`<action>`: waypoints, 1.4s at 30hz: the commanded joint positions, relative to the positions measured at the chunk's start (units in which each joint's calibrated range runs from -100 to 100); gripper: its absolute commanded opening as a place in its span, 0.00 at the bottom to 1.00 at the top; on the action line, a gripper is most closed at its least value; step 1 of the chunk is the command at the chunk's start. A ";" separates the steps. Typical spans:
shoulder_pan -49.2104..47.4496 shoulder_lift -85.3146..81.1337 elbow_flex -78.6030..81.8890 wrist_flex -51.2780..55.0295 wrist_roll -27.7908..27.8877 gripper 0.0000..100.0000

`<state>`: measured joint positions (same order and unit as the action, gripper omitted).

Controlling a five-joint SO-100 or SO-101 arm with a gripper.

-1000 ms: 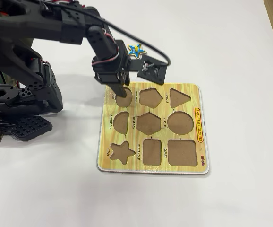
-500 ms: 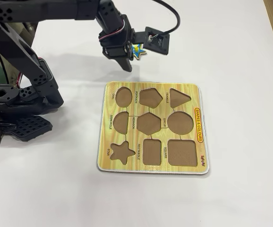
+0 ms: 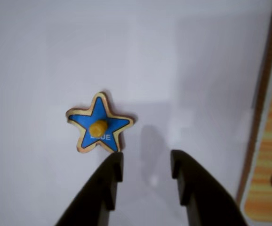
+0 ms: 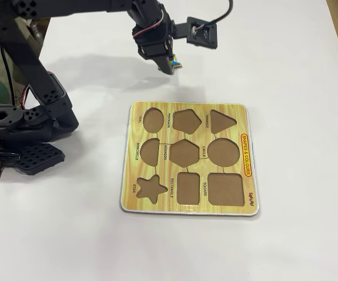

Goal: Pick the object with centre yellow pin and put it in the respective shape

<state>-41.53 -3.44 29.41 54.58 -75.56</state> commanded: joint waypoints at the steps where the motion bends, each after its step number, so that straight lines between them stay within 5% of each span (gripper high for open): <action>1: -1.24 1.01 -5.22 -0.65 -0.12 0.13; 17: -4.75 5.11 -8.72 -9.99 -0.12 0.13; 42: -4.17 8.79 -4.23 -9.38 -0.12 0.13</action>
<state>-46.02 6.96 25.81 45.59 -75.56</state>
